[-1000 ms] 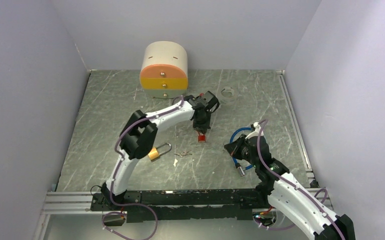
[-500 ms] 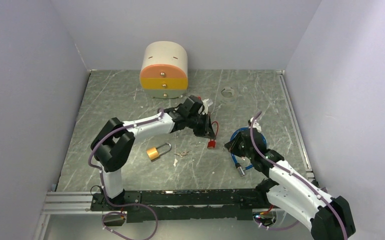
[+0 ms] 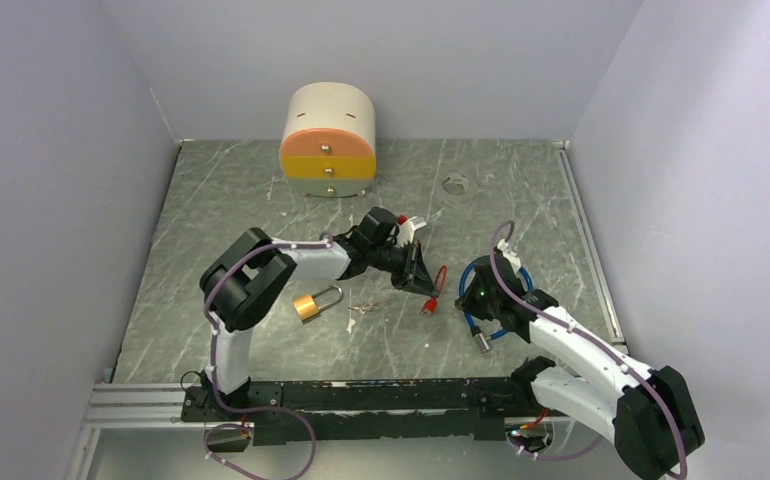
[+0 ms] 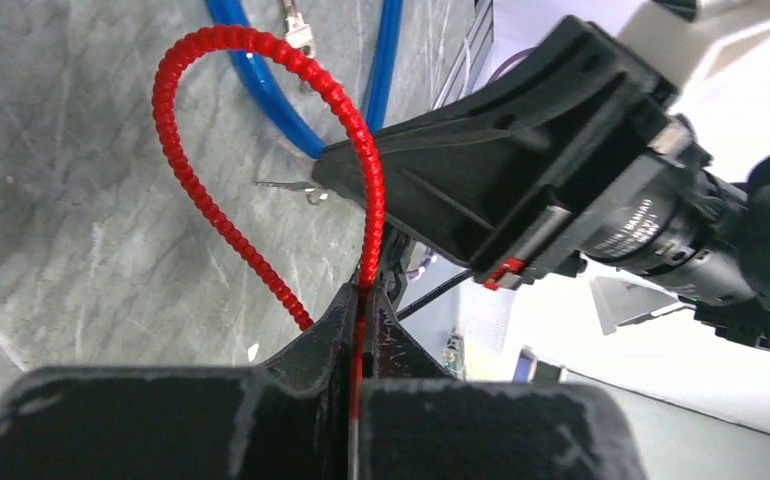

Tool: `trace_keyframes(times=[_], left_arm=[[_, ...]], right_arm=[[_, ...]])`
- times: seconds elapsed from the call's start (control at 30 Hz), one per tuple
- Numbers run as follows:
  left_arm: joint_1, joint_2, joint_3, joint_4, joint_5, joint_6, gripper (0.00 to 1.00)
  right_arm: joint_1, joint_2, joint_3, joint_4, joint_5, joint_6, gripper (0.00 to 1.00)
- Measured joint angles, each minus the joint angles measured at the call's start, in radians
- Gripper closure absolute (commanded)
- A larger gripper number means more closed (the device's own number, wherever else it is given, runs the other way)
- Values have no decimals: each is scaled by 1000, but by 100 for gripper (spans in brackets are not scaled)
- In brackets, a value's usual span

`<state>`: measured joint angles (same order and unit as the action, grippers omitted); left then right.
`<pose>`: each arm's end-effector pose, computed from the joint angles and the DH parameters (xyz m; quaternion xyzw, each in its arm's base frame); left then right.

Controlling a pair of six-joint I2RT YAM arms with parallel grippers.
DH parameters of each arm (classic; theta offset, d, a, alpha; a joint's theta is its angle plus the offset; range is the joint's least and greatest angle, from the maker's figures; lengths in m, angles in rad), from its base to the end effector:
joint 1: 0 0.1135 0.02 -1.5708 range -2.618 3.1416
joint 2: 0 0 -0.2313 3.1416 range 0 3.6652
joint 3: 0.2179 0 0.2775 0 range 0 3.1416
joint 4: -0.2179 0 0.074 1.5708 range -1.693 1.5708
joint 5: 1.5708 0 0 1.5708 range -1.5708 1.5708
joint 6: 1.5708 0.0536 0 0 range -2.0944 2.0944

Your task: Unlock with the key

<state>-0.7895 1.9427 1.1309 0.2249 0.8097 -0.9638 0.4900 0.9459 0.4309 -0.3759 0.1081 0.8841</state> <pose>0.2727 -0.3301 0.1122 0.1148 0.8233 -0.5558 0.0109 0.2057 0.1032 0.1209 0.2020 0.9196 0.1718 0.2897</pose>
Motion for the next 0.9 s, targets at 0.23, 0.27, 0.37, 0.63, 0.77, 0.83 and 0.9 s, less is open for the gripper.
trace_keyframes(times=[0.23,0.27,0.37,0.63,0.77,0.83,0.9], left_arm=[[25,100,-61,206,70,-134,97],[30,121,-72,250,78,-164,97],[40,163,-100,333,89,-233,97],[58,167,-123,380,85,-260,95],[69,167,-157,427,84,-264,95],[75,169,-179,464,85,-279,95],[80,170,-195,490,85,-288,94]], right_arm=[[-5,-3,22,-27,10,7,100],[-5,-2,23,-28,9,8,100],[-5,7,24,-27,0,10,100],[-7,74,24,11,-51,8,100],[-7,145,24,74,-108,-7,100],[-7,186,28,112,-137,-21,100],[-7,227,40,140,-154,-31,100]])
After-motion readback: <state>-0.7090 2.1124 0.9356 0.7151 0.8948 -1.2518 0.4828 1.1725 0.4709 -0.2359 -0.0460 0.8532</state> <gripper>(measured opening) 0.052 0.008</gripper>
